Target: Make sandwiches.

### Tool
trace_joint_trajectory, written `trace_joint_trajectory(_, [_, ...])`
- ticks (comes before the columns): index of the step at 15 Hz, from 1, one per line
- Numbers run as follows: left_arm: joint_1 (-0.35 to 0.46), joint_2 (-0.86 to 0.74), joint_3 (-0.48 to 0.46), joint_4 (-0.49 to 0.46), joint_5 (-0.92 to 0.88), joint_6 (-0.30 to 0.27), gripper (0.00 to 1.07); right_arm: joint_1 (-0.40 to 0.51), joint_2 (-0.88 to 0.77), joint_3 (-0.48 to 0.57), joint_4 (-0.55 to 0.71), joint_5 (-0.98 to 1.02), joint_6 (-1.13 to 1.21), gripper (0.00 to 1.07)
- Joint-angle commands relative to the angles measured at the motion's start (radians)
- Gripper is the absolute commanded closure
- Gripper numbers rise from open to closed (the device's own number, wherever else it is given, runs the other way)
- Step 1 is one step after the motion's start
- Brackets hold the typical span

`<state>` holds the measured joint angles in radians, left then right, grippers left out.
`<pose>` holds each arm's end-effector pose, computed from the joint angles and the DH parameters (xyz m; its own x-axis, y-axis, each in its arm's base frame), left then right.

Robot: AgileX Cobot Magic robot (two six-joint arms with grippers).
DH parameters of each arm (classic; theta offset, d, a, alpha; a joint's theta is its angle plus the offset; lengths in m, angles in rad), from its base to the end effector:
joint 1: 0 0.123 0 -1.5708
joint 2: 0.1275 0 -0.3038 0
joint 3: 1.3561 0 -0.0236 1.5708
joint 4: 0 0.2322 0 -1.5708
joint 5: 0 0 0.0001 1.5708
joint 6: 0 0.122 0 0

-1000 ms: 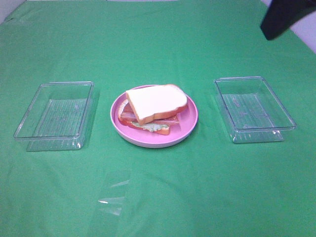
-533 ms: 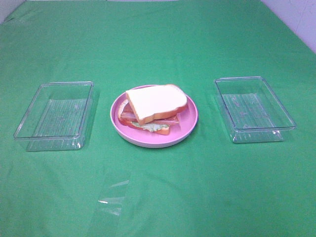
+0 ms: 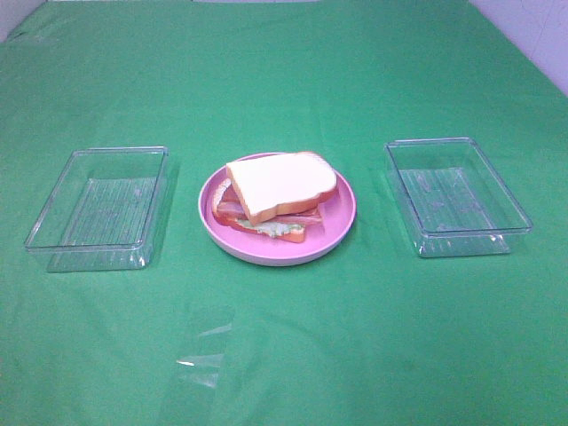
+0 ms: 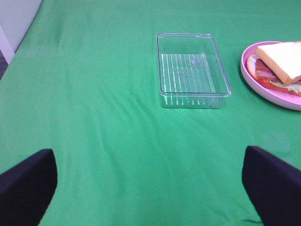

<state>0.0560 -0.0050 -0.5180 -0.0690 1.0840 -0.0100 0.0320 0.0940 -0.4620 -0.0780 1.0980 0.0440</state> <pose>-0.0159 -0.0083 0.2570 -0.4542 -0.0678 -0.8883 -0.0209 0.9976 -0.0654 -0.0005 -0.0085 0.2401 -0.5979 -0.0107 -0.8015 0.0287 0.9990 -0.0348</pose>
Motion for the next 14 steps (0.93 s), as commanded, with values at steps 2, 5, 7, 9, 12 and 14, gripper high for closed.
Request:
trace_joint_trajectory(2, [0.004,-0.015,0.001,0.001,-0.01,-0.007,0.04,-0.011,-0.11,0.013,-0.003,0.003,0.006,0.14])
trace_joint_trajectory(5, [0.004,-0.013,0.001,0.001,-0.01,-0.007,0.04,-0.008,-0.124,0.013,-0.002,0.003,0.007,0.14])
trace_joint_trajectory(7, [0.004,-0.01,0.001,0.001,-0.01,-0.007,0.04,-0.008,-0.124,0.013,-0.002,0.003,0.006,0.14])
trace_joint_trajectory(9, [0.004,-0.01,0.001,0.001,-0.01,-0.007,0.04,-0.008,-0.123,0.013,-0.002,0.003,0.006,0.14])
trace_joint_trajectory(12, [0.004,-0.01,0.001,0.001,-0.01,-0.007,0.04,-0.008,-0.123,0.013,-0.002,0.003,0.006,0.14])
trace_joint_trajectory(14, [0.004,-0.01,0.001,0.001,-0.01,-0.007,0.04,-0.008,-0.123,0.013,-0.002,0.003,0.006,0.14])
